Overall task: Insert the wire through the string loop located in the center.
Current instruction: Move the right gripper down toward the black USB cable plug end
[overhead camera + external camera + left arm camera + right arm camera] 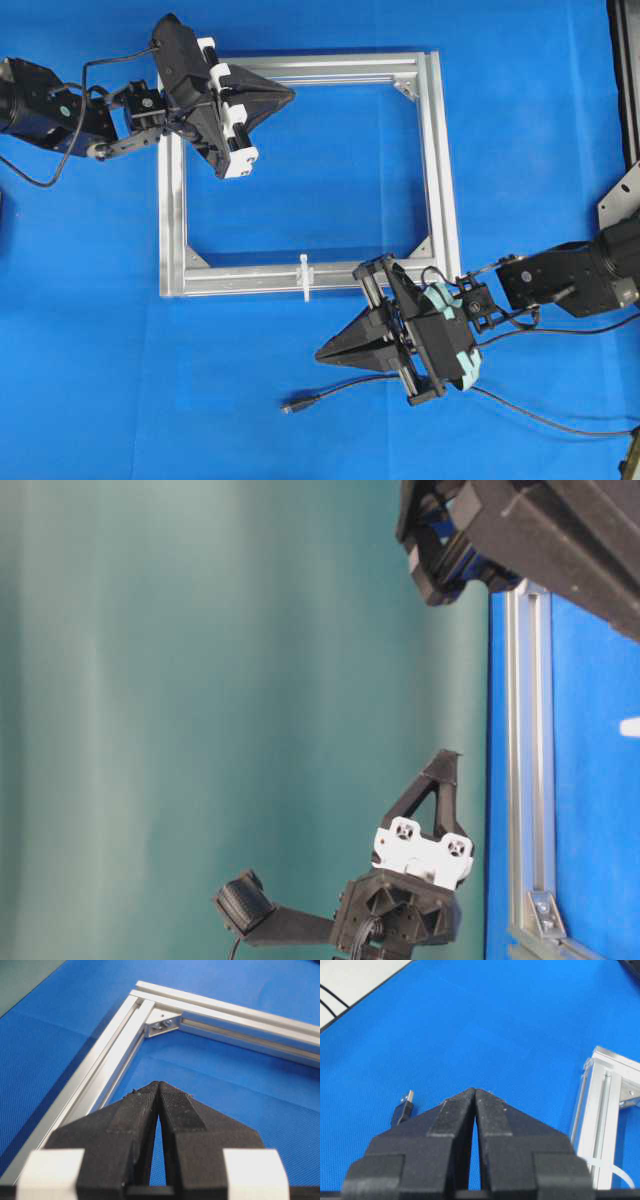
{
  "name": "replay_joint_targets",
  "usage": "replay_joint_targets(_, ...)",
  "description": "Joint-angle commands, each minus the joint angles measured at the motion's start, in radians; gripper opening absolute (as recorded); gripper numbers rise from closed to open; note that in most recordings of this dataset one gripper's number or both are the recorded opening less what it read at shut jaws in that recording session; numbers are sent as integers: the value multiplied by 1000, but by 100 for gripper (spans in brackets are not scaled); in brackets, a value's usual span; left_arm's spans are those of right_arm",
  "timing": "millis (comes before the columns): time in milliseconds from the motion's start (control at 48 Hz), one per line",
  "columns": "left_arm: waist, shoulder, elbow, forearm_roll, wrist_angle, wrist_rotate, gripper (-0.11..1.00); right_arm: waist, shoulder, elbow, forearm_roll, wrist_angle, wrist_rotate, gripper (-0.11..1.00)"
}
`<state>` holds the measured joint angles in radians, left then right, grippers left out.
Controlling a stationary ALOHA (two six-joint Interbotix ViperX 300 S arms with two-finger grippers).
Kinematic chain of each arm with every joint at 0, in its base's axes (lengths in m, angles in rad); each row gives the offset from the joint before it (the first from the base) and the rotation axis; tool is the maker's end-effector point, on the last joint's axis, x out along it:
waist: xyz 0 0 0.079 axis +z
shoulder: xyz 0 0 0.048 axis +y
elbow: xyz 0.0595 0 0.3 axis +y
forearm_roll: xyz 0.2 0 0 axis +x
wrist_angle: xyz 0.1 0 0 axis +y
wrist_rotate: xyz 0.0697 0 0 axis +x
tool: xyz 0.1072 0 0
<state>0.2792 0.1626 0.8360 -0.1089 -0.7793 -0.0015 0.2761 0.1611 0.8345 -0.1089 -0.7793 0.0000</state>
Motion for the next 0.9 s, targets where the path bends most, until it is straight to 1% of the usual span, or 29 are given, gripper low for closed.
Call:
replay_joint_targets(0, -2, -49, -14, 20, 2, 9, 0, 18, -43, -20, -8, -5, -11, 0)
replay_joint_targets(104, 2, -49, -11, 20, 2, 9, 0, 29, -49, -26, -23, 9, -12, -5)
replay_joint_targets(333, 2, -52, -5, 21, 2, 11, 0, 31, -49, -31, -23, 34, 14, -5)
replay_joint_targets(604, 2, -52, -2, 23, 2, 11, 0, 29, -51, -23, -23, 35, 74, -4)
replay_joint_targets(646, 2, -52, -2, 23, 2, 11, 0, 31, -52, -23, -23, 38, 78, -1)
replay_joint_targets(708, 3, -52, -2, 23, 2, 11, 0, 29, -51, -26, -21, 43, 84, 6)
replay_joint_targets(792, 2, -52, -2, 23, 2, 11, 0, 29, -51, -31, -14, 58, 91, 24)
replay_joint_targets(875, 3, -52, -2, 23, 2, 12, 0, 31, -51, -32, -6, 72, 92, 49)
